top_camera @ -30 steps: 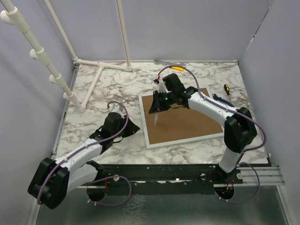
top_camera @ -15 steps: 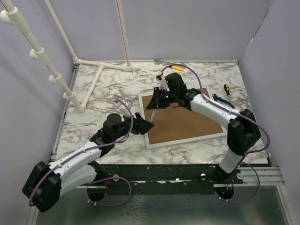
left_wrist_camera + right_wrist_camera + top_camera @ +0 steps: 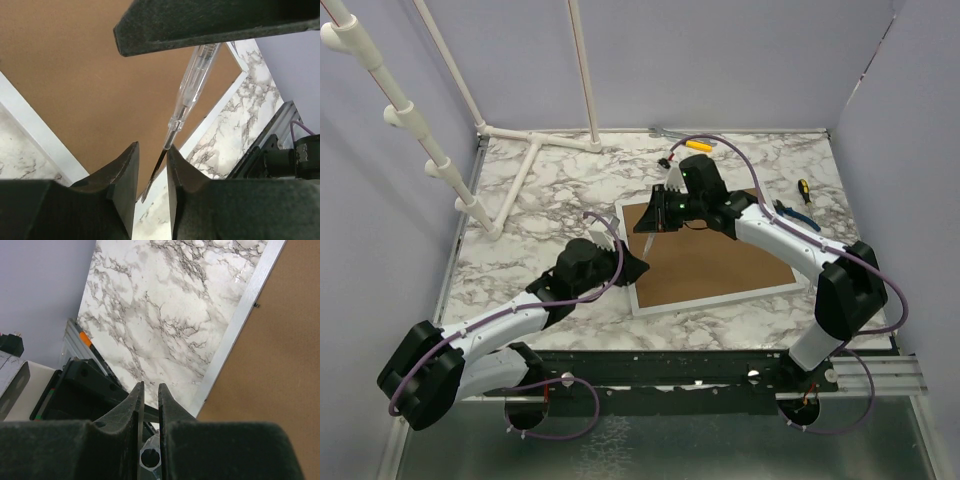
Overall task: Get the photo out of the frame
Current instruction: Adjust the screwdriver.
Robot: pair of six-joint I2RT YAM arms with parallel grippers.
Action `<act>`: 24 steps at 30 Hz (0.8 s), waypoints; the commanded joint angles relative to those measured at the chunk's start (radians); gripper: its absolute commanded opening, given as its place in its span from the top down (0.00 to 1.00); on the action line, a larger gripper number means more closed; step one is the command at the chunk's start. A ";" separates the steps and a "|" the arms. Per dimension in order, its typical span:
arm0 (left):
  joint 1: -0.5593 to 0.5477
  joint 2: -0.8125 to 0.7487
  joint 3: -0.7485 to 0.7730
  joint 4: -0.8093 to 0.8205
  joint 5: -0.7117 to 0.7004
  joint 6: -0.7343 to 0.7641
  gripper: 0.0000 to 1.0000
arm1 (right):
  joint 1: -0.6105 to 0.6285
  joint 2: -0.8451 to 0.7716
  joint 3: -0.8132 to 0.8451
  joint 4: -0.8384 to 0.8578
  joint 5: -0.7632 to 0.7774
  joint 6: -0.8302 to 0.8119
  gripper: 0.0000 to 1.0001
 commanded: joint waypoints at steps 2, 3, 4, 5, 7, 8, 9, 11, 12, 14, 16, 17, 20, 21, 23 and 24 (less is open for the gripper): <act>-0.009 0.005 0.007 -0.009 -0.029 0.039 0.75 | -0.001 -0.046 -0.024 0.001 -0.016 0.003 0.99; -0.008 0.003 0.006 -0.008 -0.031 0.043 0.82 | -0.001 -0.049 -0.025 -0.001 -0.017 0.002 0.99; -0.009 -0.001 0.005 -0.008 -0.036 0.046 0.90 | -0.001 -0.053 -0.027 -0.003 -0.016 -0.001 0.99; -0.009 -0.001 0.004 -0.009 -0.041 0.050 1.00 | -0.001 -0.058 -0.029 -0.009 -0.018 -0.009 0.99; -0.009 -0.002 0.004 -0.009 -0.043 0.053 1.00 | -0.002 -0.074 -0.034 -0.028 -0.019 -0.031 0.92; -0.010 0.002 0.004 -0.004 -0.038 0.053 1.00 | -0.003 -0.086 -0.040 -0.036 -0.018 -0.044 0.84; -0.011 0.007 0.001 0.016 -0.026 0.049 1.00 | -0.004 -0.100 -0.052 -0.038 -0.024 -0.056 0.77; -0.025 0.024 -0.016 0.091 0.017 0.040 1.00 | -0.010 -0.123 -0.076 -0.040 -0.063 -0.089 0.65; -0.035 0.043 -0.019 0.114 0.024 0.040 1.00 | -0.012 -0.132 -0.082 -0.053 -0.086 -0.110 0.61; -0.067 0.075 -0.008 0.124 0.020 0.064 1.00 | -0.017 -0.151 -0.081 -0.101 -0.099 -0.150 0.48; -0.101 0.104 0.005 0.125 0.017 0.106 1.00 | -0.027 -0.176 -0.079 -0.155 -0.083 -0.181 0.17; -0.119 0.114 0.010 0.129 0.017 0.130 1.00 | -0.035 -0.192 -0.085 -0.173 -0.067 -0.189 0.06; -0.169 0.138 0.021 0.130 -0.022 0.192 1.00 | -0.070 -0.235 -0.113 -0.210 -0.054 -0.209 0.03; -0.178 0.144 0.022 0.131 -0.041 0.204 1.00 | -0.082 -0.245 -0.115 -0.230 -0.049 -0.216 0.05; -0.185 0.151 0.026 0.132 -0.054 0.227 1.00 | -0.103 -0.261 -0.116 -0.275 -0.026 -0.236 0.12; -0.188 0.155 0.028 0.132 -0.055 0.243 1.00 | -0.112 -0.268 -0.115 -0.298 -0.019 -0.248 0.17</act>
